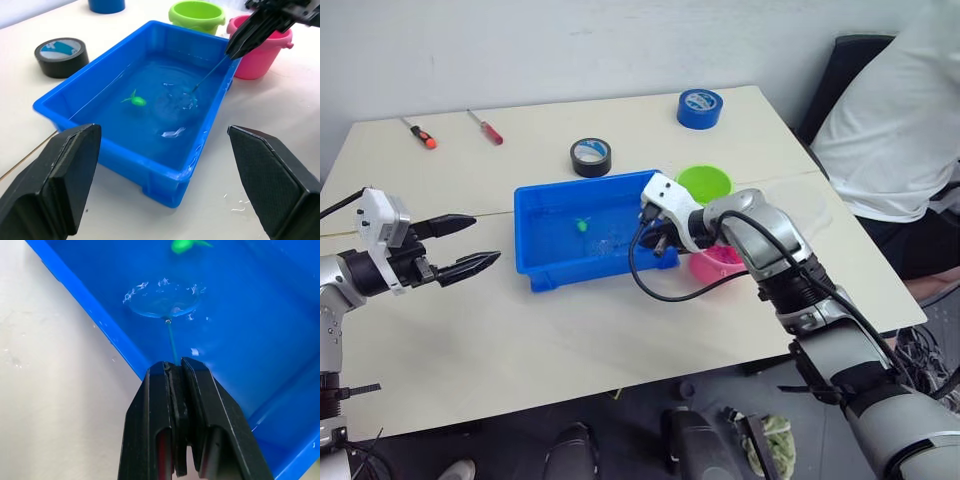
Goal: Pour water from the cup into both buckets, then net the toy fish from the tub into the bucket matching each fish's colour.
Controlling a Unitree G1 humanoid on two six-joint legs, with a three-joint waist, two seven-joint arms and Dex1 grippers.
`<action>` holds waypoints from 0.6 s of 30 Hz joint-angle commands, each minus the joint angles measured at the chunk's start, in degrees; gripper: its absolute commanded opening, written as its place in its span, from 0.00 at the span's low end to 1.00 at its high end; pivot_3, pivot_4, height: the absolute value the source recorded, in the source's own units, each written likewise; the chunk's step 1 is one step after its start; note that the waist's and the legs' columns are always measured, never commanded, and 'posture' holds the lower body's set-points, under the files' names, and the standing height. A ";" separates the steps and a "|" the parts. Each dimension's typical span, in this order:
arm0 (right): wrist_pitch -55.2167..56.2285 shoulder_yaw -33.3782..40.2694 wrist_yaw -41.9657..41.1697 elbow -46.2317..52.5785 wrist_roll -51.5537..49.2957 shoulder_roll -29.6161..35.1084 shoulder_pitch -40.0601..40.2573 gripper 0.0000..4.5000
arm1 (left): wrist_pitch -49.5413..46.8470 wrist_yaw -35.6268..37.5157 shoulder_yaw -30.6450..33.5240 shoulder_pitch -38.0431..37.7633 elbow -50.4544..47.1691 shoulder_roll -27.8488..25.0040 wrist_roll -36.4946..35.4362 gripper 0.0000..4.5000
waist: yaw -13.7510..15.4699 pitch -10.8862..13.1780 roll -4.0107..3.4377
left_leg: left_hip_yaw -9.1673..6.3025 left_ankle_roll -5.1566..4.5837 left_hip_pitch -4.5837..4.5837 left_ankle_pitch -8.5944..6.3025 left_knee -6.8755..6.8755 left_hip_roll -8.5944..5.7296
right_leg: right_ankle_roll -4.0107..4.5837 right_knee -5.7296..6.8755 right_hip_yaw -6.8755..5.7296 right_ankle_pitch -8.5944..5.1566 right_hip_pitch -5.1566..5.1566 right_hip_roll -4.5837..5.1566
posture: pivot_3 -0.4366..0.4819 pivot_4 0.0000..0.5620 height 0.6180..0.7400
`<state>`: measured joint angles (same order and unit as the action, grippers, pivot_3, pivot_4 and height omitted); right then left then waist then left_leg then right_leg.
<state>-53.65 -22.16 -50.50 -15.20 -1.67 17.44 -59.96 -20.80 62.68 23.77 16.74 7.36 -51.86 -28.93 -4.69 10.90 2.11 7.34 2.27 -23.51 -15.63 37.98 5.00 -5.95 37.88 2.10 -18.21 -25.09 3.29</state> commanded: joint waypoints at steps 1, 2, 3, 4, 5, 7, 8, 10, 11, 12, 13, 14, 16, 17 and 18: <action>2.09 1.22 1.68 -1.06 -0.24 -1.16 -0.65 0.00 | -0.29 -0.21 1.83 -0.20 -2.08 -0.76 -1.48 0.98 | -0.29 0.00 0.00 | 0.01 0.00 -0.01 0.00 -0.01 0.00 | 0.00 0.00 0.01 0.00 -0.02 0.00 | 0.48 0.27 0.92; 2.80 1.54 2.54 -2.06 -0.17 -1.72 -0.48 0.00 | -0.44 -0.22 1.79 -0.14 -2.15 -0.84 -1.55 0.98 | -0.32 0.00 0.00 | 0.02 0.00 -0.02 0.00 -0.04 0.00 | 0.00 0.00 0.02 0.00 -0.05 0.00 | 0.48 0.27 0.92; 3.47 1.95 3.39 -2.97 -0.19 -2.25 -0.33 0.00 | -0.55 -0.23 1.74 -0.03 -2.18 -0.92 -1.56 0.98 | -0.34 0.00 0.00 | 0.02 0.01 -0.02 0.00 -0.05 0.00 | 0.00 0.00 0.02 0.00 -0.06 -0.01 | 0.48 0.27 0.92; 4.91 2.69 4.77 -4.43 -0.21 -3.17 -0.18 0.00 | -0.62 -0.28 1.62 0.23 -2.11 -1.05 -1.49 0.98 | -0.34 0.00 0.00 | 0.02 0.01 -0.02 0.00 -0.06 0.01 | 0.00 -0.01 0.02 0.00 -0.07 -0.01 | 0.48 0.27 0.92; 6.11 3.60 6.03 -5.85 -0.43 -4.15 -0.14 0.00 | -0.70 -0.30 1.51 0.43 -2.08 -1.15 -1.44 0.98 | -0.36 -0.01 0.01 | 0.02 0.03 -0.02 0.01 -0.06 0.01 | 0.00 -0.01 0.02 0.00 -0.07 -0.01 | 0.48 0.27 0.92; 7.94 4.60 7.36 -7.86 -0.48 -5.34 -0.29 0.00 | -0.84 -0.37 1.41 0.61 -2.17 -1.22 -1.39 0.98 | -0.35 -0.01 0.02 | 0.02 0.05 -0.03 0.02 -0.06 0.01 | 0.00 -0.01 0.02 0.00 -0.08 -0.01 | 0.48 0.27 0.92; 8.58 5.08 7.84 -8.71 -0.60 -5.91 -0.46 0.00 | -0.92 -0.40 1.39 0.64 -2.25 -1.23 -1.38 0.98 | -0.32 -0.01 0.02 | 0.03 0.06 -0.03 0.03 -0.06 0.01 | 0.00 0.00 0.02 0.00 -0.08 -0.01 | 0.48 0.27 0.92; 10.04 6.30 8.69 -10.25 -1.25 -7.31 -0.92 0.00 | -1.08 -0.43 1.31 0.79 -2.35 -1.29 -1.31 0.98 | -0.29 -0.01 0.02 | 0.02 0.06 -0.04 0.03 -0.06 0.00 | 0.00 -0.01 0.02 0.00 -0.09 -0.01 | 0.48 0.27 0.92; 10.69 7.18 9.10 -10.67 -1.70 -8.05 -1.15 0.00 | -1.13 -0.42 1.23 0.86 -2.39 -1.35 -1.25 0.98 | -0.29 -0.01 0.02 | 0.02 0.06 -0.05 0.03 -0.06 0.00 | 0.00 -0.01 0.02 0.00 -0.09 0.00 | 0.48 0.27 0.92; 11.14 7.69 9.33 -10.81 -1.88 -8.44 -1.34 0.00 | -1.22 -0.43 1.17 0.97 -2.40 -1.41 -1.22 0.98 | -0.31 -0.01 0.02 | 0.02 0.06 -0.06 0.03 -0.06 0.00 | 0.00 -0.01 0.02 0.00 -0.09 0.00 | 0.48 0.27 0.92; 11.46 7.81 9.22 -10.63 -1.88 -8.47 -1.44 0.00 | -1.24 -0.42 1.14 1.08 -2.36 -1.47 -1.19 0.98 | -0.32 -0.01 0.02 | 0.02 0.07 -0.06 0.03 -0.06 0.00 | 0.00 -0.01 0.02 0.00 -0.09 0.00 | 0.48 0.27 0.92; 11.69 7.85 9.13 -10.59 -1.81 -8.48 -1.51 0.00 | -1.24 -0.41 1.12 1.14 -2.30 -1.50 -1.17 0.98 | -0.31 -0.01 0.01 | 0.03 0.07 -0.06 0.03 -0.06 0.00 | 0.00 -0.01 0.02 0.00 -0.10 0.00 | 0.48 0.27 0.92; 11.72 8.09 8.87 -9.90 -1.88 -8.31 -1.59 0.00 | -1.25 -0.38 1.13 1.29 -2.18 -1.57 -1.14 0.98 | -0.32 -0.01 0.01 | 0.02 0.07 -0.09 0.03 -0.06 0.01 | 0.00 -0.01 0.02 0.00 -0.13 0.00 | 0.48 0.27 0.92; 10.61 8.88 8.43 -7.92 -2.64 -7.77 -1.60 0.00 | -1.25 -0.38 1.13 1.45 -2.08 -1.60 -1.13 0.98 | -0.34 -0.01 0.01 | 0.02 0.07 -0.09 0.03 -0.06 0.01 | 0.00 -0.01 0.02 0.00 -0.13 0.00 | 0.48 0.27 0.92; 9.42 9.61 7.95 -5.83 -3.46 -7.20 -1.54 0.00 | -1.26 -0.37 1.11 1.61 -1.99 -1.63 -1.14 0.98 | -0.33 0.00 0.01 | 0.02 0.07 -0.09 0.03 -0.06 0.01 | 0.00 -0.01 0.02 0.00 -0.13 0.00 | 0.48 0.27 0.92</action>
<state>-43.44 -14.90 -41.78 -26.04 -3.34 9.42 -59.89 -22.26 62.24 23.73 17.44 7.01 -51.93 -29.19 -5.02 10.90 2.12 7.37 2.33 -23.64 -15.60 37.92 5.01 -5.95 37.88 2.12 -18.21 -25.26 3.29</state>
